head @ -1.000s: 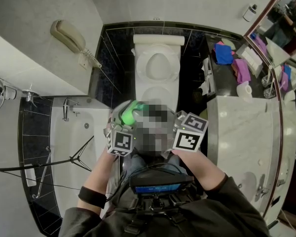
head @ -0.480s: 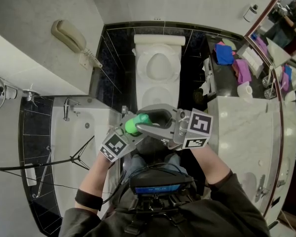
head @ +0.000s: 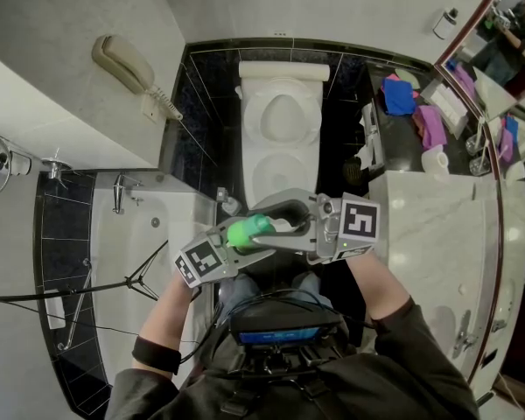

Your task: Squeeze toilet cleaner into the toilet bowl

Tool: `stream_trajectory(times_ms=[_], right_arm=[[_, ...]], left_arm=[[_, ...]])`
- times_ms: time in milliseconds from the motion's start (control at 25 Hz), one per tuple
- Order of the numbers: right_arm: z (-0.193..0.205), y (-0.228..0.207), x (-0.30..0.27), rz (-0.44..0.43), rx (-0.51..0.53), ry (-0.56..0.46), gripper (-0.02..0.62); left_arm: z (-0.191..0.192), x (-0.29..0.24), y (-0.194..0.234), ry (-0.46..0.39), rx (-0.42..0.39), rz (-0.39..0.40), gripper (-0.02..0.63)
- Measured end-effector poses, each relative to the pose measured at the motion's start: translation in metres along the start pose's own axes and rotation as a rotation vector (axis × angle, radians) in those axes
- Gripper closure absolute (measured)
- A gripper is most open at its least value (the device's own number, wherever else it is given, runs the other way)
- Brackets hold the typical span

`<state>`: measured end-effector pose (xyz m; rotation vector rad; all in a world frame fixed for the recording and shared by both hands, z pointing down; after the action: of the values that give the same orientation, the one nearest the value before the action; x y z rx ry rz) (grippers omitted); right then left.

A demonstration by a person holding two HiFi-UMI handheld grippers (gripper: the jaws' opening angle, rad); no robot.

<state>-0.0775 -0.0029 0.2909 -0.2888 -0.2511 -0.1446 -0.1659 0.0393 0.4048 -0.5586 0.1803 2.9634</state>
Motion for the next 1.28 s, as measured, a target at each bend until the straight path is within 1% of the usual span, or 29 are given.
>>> stream_trajectory(times_ms=[80,120,160,240,280,360,440,520,640,720,800,880,920,1080,1120,1160,1200,1240,1280], right_arm=[[0.001,-0.002,0.0,0.035,-0.023,-0.015,0.432],[0.002,-0.005,0.0,0.061,-0.026,-0.023,0.41],[0.003,-0.009,0.0,0.088,-0.026,-0.03,0.362],[0.002,-0.013,-0.002,0.139,-0.057,-0.041,0.286],[0.002,-0.014,-0.002,0.172,-0.081,-0.048,0.267],[0.002,-0.019,0.0,0.258,-0.109,-0.07,0.268],[0.001,-0.021,0.0,0.324,-0.147,-0.085,0.27],[0.002,-0.021,-0.002,0.38,-0.199,-0.089,0.273],[0.006,-0.022,-0.002,0.448,-0.305,-0.121,0.276],[0.008,-0.023,0.0,0.465,-0.389,-0.16,0.276],[0.01,-0.024,0.0,0.477,-0.454,-0.192,0.279],[0.012,-0.026,0.002,0.492,-0.491,-0.214,0.302],[0.012,-0.026,0.003,0.497,-0.502,-0.222,0.318],[0.014,-0.028,0.001,0.514,-0.513,-0.214,0.328],[0.014,-0.029,0.0,0.521,-0.507,-0.206,0.342],[0.014,-0.029,0.0,0.533,-0.498,-0.197,0.381],[0.014,-0.029,0.001,0.548,-0.485,-0.186,0.436],[0.013,-0.029,0.001,0.562,-0.471,-0.176,0.45],[0.013,-0.03,0.001,0.571,-0.459,-0.168,0.449]], left_arm=[[0.0,0.001,0.002,-0.003,-0.003,-0.034,0.414],[0.001,0.001,0.004,-0.005,-0.008,-0.065,0.414],[0.001,0.002,0.008,-0.006,-0.017,-0.108,0.414],[0.0,0.005,0.017,-0.007,-0.04,-0.22,0.413],[0.0,0.006,0.022,-0.004,-0.057,-0.285,0.414],[-0.001,0.009,0.032,0.01,-0.097,-0.419,0.414],[0.0,0.012,0.042,0.032,-0.13,-0.544,0.414],[0.006,0.016,0.05,0.054,-0.14,-0.66,0.414],[0.002,0.021,0.058,0.078,-0.167,-0.8,0.414],[0.001,0.022,0.061,0.087,-0.181,-0.878,0.414],[0.004,0.024,0.065,0.098,-0.197,-0.931,0.413],[0.01,0.025,0.068,0.113,-0.21,-0.954,0.414],[0.012,0.025,0.069,0.121,-0.216,-0.96,0.414],[0.012,0.026,0.071,0.143,-0.219,-0.986,0.413],[0.014,0.026,0.071,0.149,-0.22,-0.988,0.413],[0.013,0.026,0.072,0.152,-0.216,-0.991,0.413],[0.013,0.026,0.071,0.154,-0.211,-0.992,0.413],[0.015,0.026,0.071,0.158,-0.209,-0.989,0.414],[0.017,0.025,0.072,0.162,-0.209,-0.983,0.413]])
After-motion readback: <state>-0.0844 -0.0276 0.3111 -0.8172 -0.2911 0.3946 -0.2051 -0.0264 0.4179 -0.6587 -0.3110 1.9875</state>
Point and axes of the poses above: the fingertips, and each gripper's own axes: x backward along the fingers, y to its left, z out of its underside, the point moved 7 cm from there along x, backward along the fingers, and after that the axes turned 2 degrees about -x, right-handed, at the moved point
